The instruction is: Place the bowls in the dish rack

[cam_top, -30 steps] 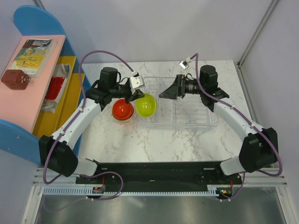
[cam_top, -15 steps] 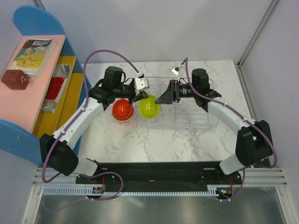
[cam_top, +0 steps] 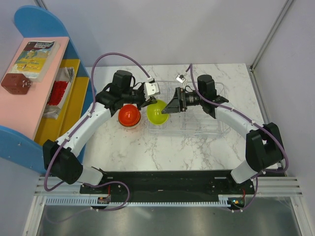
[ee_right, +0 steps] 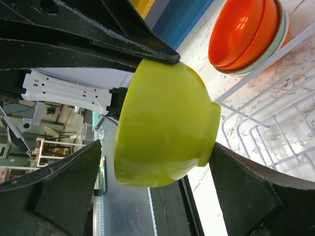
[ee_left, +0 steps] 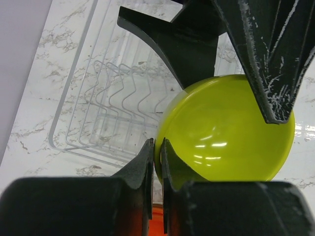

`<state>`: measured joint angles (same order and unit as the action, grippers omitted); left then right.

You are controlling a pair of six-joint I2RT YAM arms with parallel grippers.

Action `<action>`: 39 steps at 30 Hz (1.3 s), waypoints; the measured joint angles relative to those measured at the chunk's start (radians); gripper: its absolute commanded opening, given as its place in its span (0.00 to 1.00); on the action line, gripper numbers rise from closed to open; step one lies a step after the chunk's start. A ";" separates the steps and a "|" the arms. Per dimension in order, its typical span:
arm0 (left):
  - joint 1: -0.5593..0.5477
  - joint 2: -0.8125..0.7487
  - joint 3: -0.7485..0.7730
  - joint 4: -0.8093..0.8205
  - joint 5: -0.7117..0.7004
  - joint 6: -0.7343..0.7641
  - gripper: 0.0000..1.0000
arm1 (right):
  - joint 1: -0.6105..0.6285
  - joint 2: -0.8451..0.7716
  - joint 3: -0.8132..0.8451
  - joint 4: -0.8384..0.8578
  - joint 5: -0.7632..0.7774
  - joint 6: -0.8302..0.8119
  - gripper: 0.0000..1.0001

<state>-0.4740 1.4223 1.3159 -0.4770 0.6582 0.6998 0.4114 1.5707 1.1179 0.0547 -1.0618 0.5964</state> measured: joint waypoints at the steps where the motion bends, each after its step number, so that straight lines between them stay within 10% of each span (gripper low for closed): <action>1: -0.002 0.002 0.000 0.000 -0.004 0.000 0.02 | 0.004 0.005 -0.001 0.011 -0.010 0.014 0.95; 23: -0.008 0.006 0.002 -0.006 -0.019 0.002 0.02 | 0.012 0.033 -0.051 0.151 -0.064 0.134 0.81; 26: -0.008 0.006 0.002 -0.006 -0.020 0.002 0.02 | 0.012 0.033 -0.056 0.162 -0.061 0.140 0.71; 33: -0.009 0.006 0.002 -0.005 -0.023 0.005 0.02 | 0.012 0.033 -0.064 0.176 -0.053 0.152 0.05; 39: -0.008 0.006 0.002 -0.003 -0.028 0.006 0.13 | 0.012 0.033 -0.064 0.178 -0.047 0.153 0.00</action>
<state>-0.4824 1.4288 1.3174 -0.4805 0.6300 0.7055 0.4232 1.6039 1.0538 0.2329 -1.1088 0.7490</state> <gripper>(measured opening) 0.119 0.760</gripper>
